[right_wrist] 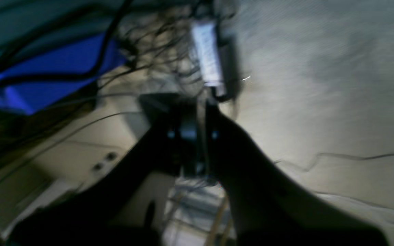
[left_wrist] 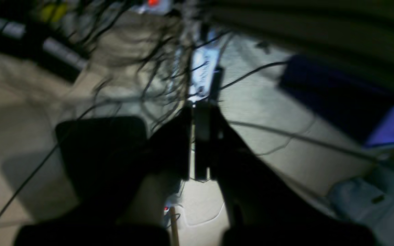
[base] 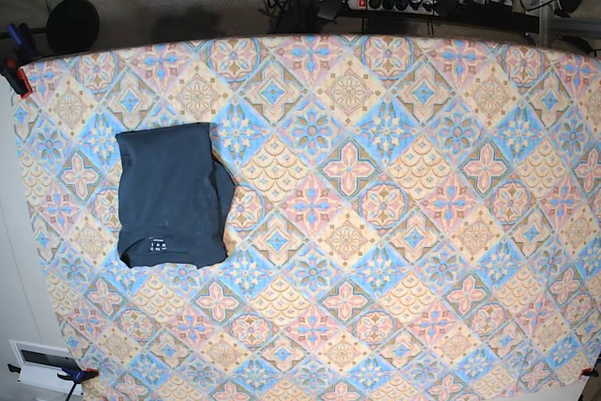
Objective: Layout the t-shirt on the table in an organized manner, then fold the t-shirt properly
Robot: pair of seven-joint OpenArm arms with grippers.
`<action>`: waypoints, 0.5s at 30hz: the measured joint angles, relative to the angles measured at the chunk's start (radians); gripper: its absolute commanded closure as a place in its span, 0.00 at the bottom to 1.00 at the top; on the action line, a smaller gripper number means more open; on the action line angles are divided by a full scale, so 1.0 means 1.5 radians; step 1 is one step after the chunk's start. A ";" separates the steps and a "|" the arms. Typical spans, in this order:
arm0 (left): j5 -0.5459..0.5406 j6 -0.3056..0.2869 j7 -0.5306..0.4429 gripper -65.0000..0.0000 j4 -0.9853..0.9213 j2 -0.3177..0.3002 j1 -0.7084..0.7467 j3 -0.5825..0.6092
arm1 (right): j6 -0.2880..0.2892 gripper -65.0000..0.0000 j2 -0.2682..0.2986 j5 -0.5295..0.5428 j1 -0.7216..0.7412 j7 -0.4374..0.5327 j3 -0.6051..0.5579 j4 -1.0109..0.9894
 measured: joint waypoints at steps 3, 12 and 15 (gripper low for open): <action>-0.002 0.004 -0.004 1.00 -0.025 0.012 -0.025 0.024 | 0.002 0.93 0.000 -0.002 0.016 0.019 -0.002 -0.029; 0.003 0.005 -0.001 1.00 -0.030 0.047 -0.053 0.032 | -0.152 0.93 -0.061 0.003 0.073 0.025 -0.062 -0.047; 0.000 0.004 -0.003 1.00 -0.030 0.054 -0.058 0.032 | -0.213 0.93 -0.072 0.003 0.087 0.029 -0.073 -0.086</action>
